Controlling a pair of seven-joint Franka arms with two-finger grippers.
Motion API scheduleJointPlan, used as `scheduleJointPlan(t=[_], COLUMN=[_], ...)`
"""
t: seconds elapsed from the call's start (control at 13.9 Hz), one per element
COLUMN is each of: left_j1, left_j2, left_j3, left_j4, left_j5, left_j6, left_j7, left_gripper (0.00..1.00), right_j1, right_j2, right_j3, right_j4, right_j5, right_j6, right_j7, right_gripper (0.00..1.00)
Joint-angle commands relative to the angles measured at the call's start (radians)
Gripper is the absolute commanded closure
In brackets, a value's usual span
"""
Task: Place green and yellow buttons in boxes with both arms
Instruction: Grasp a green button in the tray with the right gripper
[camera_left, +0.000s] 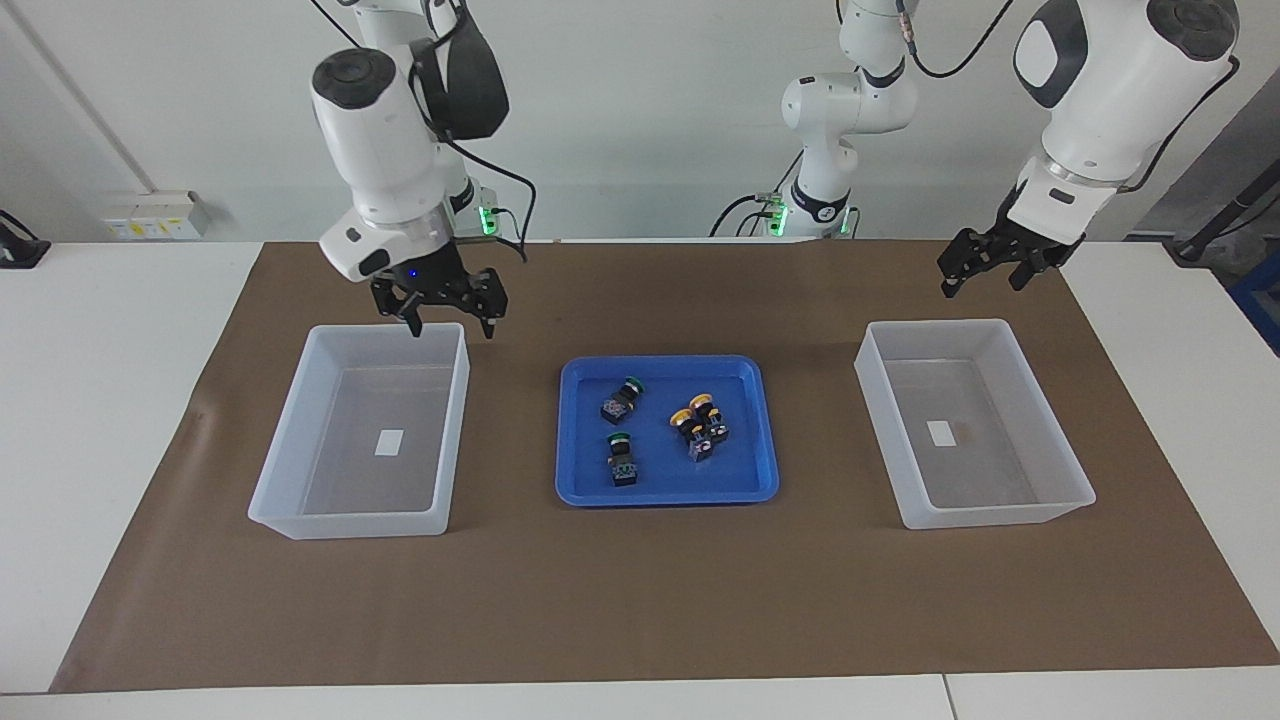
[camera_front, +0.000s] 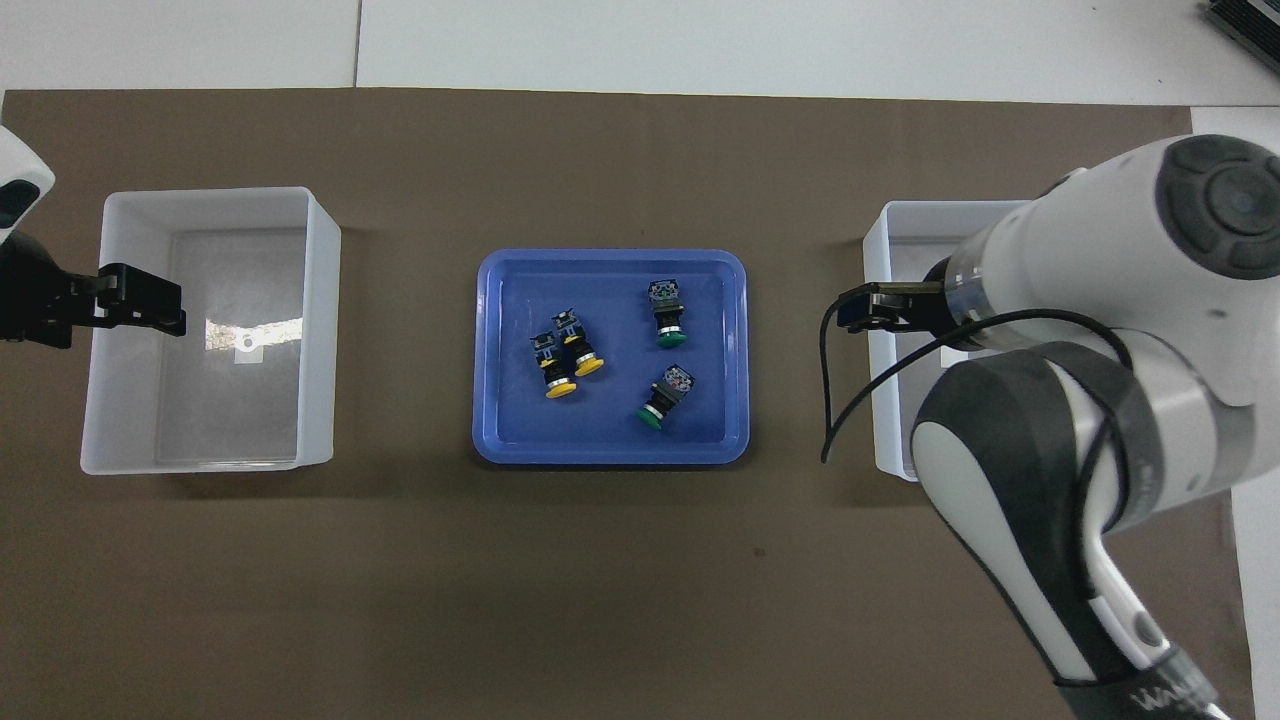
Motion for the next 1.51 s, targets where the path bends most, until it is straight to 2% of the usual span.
scheduleJointPlan(t=[0.0, 0.22, 0.5, 0.65, 1.08, 1.37, 1.44], left_j1=[0.001, 0.001, 0.001, 0.001, 0.001, 0.001, 0.001], left_j2=[-0.03, -0.03, -0.03, -0.03, -0.03, -0.03, -0.03], left_j3=[0.004, 0.004, 0.004, 0.004, 0.004, 0.004, 0.004], left_j4=[-0.034, -0.034, -0.034, -0.034, -0.034, -0.034, -0.034], left_j5=[-0.012, -0.012, -0.012, -0.012, -0.012, -0.012, -0.012], left_j6=[0.007, 0.007, 0.007, 0.007, 0.007, 0.007, 0.007], left_j7=[0.001, 0.001, 0.001, 0.001, 0.001, 0.001, 0.001], left_gripper=[0.0, 0.0, 0.0, 0.0, 0.0, 0.0, 0.0], right_j1=[0.08, 0.143, 0.208, 0.246, 0.252, 0.29, 0.289], right_j2=[0.107, 0.19, 0.21, 0.25, 0.269, 0.299, 0.301], right_j3=[-0.001, -0.001, 0.001, 0.009, 0.01, 0.016, 0.018], right_j4=[0.004, 0.001, -0.086, -0.092, -0.148, -0.148, -0.149], right_j5=[0.003, 0.004, 0.007, 0.009, 0.007, 0.009, 0.009], right_j6=[0.128, 0.245, 0.37, 0.4, 0.455, 0.492, 0.492], right_j7=[0.158, 0.301, 0.525, 0.628, 0.647, 0.658, 0.648], right_gripper=[0.0, 0.0, 0.0, 0.0, 0.0, 0.0, 0.22])
